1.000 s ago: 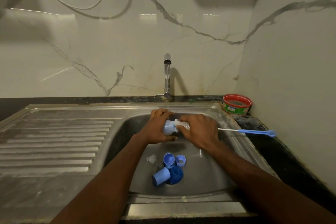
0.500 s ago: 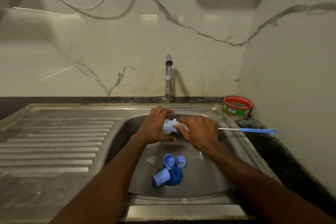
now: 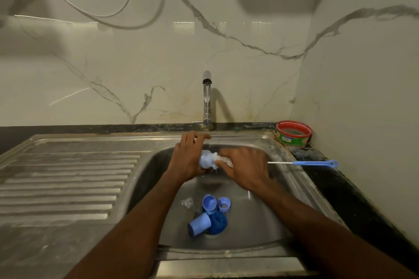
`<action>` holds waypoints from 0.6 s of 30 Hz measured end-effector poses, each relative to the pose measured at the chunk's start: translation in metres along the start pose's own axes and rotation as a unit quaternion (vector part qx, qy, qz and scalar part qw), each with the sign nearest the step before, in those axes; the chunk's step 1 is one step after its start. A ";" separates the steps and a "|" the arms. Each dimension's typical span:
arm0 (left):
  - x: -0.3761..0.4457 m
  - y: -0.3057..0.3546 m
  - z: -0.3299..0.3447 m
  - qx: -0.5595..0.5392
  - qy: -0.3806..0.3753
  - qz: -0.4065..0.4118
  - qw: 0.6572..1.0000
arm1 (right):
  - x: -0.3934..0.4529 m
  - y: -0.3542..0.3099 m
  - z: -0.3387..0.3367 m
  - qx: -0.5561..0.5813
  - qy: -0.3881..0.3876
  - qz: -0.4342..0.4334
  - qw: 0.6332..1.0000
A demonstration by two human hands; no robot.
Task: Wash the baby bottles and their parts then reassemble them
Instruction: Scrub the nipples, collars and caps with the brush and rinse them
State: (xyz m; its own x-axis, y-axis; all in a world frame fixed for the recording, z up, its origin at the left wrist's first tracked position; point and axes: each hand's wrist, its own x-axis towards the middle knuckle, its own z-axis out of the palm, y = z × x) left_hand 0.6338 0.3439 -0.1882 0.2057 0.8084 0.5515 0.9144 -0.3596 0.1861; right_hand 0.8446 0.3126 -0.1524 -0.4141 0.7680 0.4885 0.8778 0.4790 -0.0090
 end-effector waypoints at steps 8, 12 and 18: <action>-0.002 0.013 0.002 -0.144 -0.116 -0.016 0.983 | 0.008 0.016 0.002 -0.037 0.028 0.127 0.991; 0.004 0.002 -0.009 -0.079 -0.050 0.020 0.995 | 0.005 0.008 0.005 -0.040 0.010 0.115 0.993; -0.002 -0.005 -0.003 -0.060 -0.050 0.016 0.997 | -0.001 -0.008 -0.006 -0.002 0.004 0.001 1.000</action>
State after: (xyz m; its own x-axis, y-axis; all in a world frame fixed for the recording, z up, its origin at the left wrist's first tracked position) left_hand 0.6273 0.3425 -0.1875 0.2729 0.8360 0.4761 0.8595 -0.4342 0.2698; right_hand 0.8399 0.3054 -0.1473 -0.4096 0.7657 0.4958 0.8799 0.4752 -0.0070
